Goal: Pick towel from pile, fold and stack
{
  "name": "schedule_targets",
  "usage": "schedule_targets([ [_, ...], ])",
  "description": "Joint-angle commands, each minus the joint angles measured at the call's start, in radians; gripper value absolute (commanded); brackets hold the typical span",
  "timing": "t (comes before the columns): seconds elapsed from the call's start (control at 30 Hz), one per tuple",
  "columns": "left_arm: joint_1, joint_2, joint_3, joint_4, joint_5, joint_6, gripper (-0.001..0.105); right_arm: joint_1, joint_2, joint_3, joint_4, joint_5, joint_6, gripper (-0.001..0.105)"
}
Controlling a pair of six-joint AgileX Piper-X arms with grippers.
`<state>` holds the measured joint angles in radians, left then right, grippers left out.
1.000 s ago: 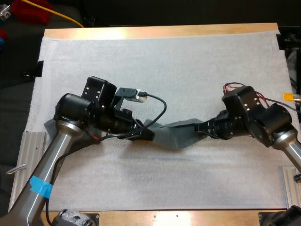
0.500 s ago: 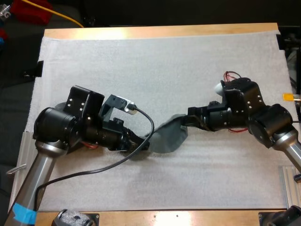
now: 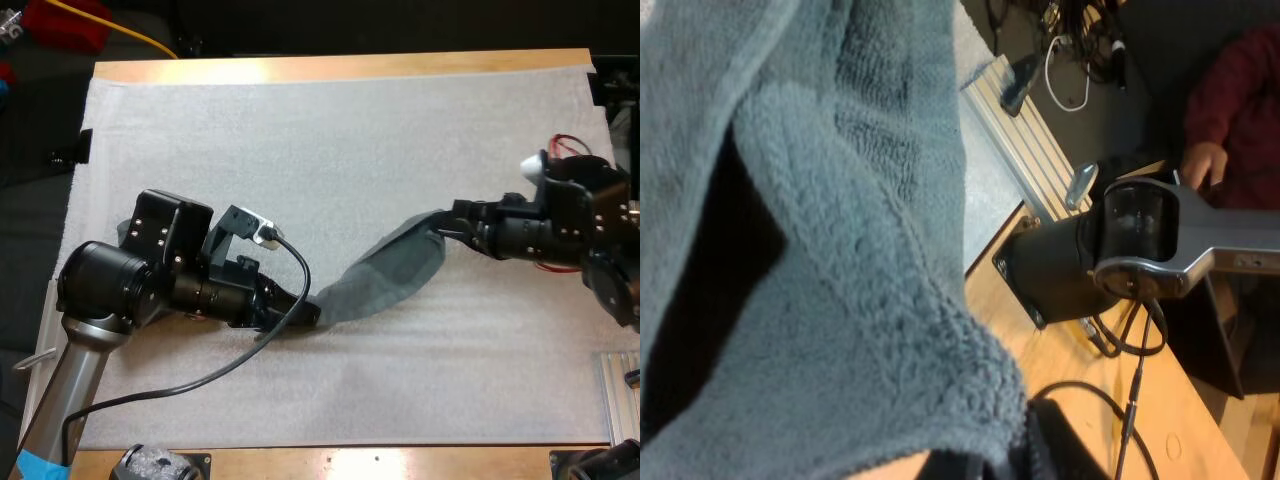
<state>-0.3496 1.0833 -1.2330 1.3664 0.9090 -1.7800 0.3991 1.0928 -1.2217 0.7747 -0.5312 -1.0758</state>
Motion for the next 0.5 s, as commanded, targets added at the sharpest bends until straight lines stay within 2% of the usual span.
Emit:
schedule_targets([
  [0.0, -0.001, -0.007, -0.006, -0.036, 0.021, -0.02, 0.0, -0.003, -0.016, -0.008, 0.036, -0.004, -0.024, 0.002],
  [0.13, -0.001, -0.007, -0.006, -0.113, 0.077, -0.088, 0.0, 0.005, -0.028, -0.008, 0.122, 0.003, -0.082, 0.002],
  [0.23, -0.001, -0.007, -0.006, -0.118, 0.085, -0.097, 0.0, 0.005, -0.036, -0.008, 0.215, 0.041, -0.146, 0.002],
  [0.3, -0.001, -0.007, -0.006, -0.106, 0.08, -0.083, 0.0, 0.005, -0.04, -0.008, 0.302, 0.066, -0.221, 0.002],
  [0.47, -0.001, -0.007, -0.006, -0.09, 0.022, -0.078, 0.0, 0.005, -0.047, -0.008, 0.453, 0.11, -0.334, 0.002],
])
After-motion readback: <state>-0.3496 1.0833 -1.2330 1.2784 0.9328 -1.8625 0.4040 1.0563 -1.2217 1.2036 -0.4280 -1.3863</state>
